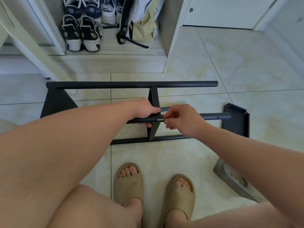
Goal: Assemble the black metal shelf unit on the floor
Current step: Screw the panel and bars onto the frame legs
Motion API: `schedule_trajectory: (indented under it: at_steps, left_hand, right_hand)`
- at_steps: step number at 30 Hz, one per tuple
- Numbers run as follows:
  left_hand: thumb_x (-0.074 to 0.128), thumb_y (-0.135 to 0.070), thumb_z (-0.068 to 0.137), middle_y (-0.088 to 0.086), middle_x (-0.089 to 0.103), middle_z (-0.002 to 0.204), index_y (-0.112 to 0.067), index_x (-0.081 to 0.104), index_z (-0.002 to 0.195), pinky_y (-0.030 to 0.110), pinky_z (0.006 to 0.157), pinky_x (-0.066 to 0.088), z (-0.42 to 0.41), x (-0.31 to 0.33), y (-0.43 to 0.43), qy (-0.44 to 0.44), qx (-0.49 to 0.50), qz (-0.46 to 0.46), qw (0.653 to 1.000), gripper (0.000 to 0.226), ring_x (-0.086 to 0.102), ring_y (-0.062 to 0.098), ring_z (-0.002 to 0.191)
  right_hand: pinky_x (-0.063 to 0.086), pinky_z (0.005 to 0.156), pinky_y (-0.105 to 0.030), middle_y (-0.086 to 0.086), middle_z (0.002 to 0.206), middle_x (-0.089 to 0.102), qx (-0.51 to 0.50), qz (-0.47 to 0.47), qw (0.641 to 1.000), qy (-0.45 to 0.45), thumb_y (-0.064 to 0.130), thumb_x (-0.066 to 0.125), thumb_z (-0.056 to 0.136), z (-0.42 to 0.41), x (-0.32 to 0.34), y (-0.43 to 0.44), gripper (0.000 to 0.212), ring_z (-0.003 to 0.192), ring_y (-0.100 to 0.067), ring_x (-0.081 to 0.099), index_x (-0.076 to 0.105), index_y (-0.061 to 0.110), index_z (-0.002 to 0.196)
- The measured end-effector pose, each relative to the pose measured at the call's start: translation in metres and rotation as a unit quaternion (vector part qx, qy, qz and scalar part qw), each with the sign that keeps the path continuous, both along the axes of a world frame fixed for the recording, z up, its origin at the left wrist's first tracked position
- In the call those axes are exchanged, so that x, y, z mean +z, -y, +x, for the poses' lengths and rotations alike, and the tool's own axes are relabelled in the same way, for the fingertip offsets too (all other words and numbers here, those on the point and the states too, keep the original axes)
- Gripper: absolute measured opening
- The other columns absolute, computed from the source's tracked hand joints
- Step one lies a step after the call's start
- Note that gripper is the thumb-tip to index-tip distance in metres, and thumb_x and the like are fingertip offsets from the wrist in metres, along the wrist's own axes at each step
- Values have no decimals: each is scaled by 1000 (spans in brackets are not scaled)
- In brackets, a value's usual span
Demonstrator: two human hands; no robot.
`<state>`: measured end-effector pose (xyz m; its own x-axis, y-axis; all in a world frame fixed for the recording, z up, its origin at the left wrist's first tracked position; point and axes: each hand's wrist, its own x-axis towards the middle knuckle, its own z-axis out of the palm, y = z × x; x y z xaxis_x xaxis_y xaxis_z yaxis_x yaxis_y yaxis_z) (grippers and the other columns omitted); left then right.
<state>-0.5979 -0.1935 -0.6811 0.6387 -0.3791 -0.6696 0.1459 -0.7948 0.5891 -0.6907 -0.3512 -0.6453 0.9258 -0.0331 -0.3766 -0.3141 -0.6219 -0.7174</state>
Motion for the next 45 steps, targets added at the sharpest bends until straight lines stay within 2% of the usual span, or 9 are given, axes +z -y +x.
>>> schedule_trajectory:
  at_steps: [7,10,17,21,28,33,37,43,45]
  left_hand:
    - [42,-42,101,4,76,73,-2,69,105,34,85,54,4,-4,-2,17,-26,2,1000,49,67,21,72]
    - [43,-44,101,1,76,72,-4,71,103,31,81,51,4,-5,-3,25,-31,6,999,49,67,16,71]
    - [48,-44,100,2,77,77,-7,72,102,27,72,45,4,-5,-8,15,-17,-7,1000,44,67,4,63]
    - [43,-42,103,-1,78,81,-9,75,96,31,82,44,5,-5,-10,35,-29,10,999,46,64,14,82]
    - [44,-43,102,-5,77,78,-11,78,90,28,79,42,6,-4,-9,50,-30,23,998,48,63,13,86]
    - [44,-35,102,0,76,75,-4,73,92,25,67,41,3,-2,-6,59,-36,13,998,43,57,9,69]
    - [44,-30,102,3,76,81,-7,70,90,25,70,42,3,-2,-7,67,-57,18,996,37,59,12,74]
    - [42,-30,103,-1,76,76,-1,71,100,28,72,41,4,0,-5,54,-29,21,998,41,59,16,78]
    - [45,-34,103,-3,76,75,-5,75,98,28,74,42,4,-1,-7,36,-8,12,999,41,63,14,79]
  right_hand:
    - [61,78,-38,-1,79,74,23,-41,999,6,11,65,93,-4,-3,-9,22,82,-21,72,63,27,79]
    - [55,69,-26,-1,84,73,54,-77,995,22,13,64,95,-5,-3,-15,19,82,-18,70,62,26,82]
    - [48,72,-31,-10,92,69,162,-182,969,40,7,55,99,1,-5,-26,15,85,-28,63,59,19,90]
    - [55,74,-32,-7,88,72,60,-120,991,2,9,60,96,5,-9,-26,13,84,-24,68,64,18,88]
    - [63,74,-32,-14,80,72,-113,59,990,-57,1,66,92,4,-10,-30,14,63,-19,70,66,9,81]
    - [53,79,-36,-11,96,69,105,-169,980,18,9,55,99,6,-7,-31,11,88,-29,65,61,16,93]
    - [49,74,-38,-13,93,64,176,-235,954,53,8,52,99,5,-7,-34,18,88,-33,61,50,23,89]
    - [60,84,-46,-12,80,73,-39,-51,998,-25,5,62,94,8,-9,-35,18,81,-29,73,60,13,78]
    - [60,84,-46,-14,82,73,-35,-52,998,-26,7,62,95,8,-11,-36,18,81,-30,73,60,14,79]
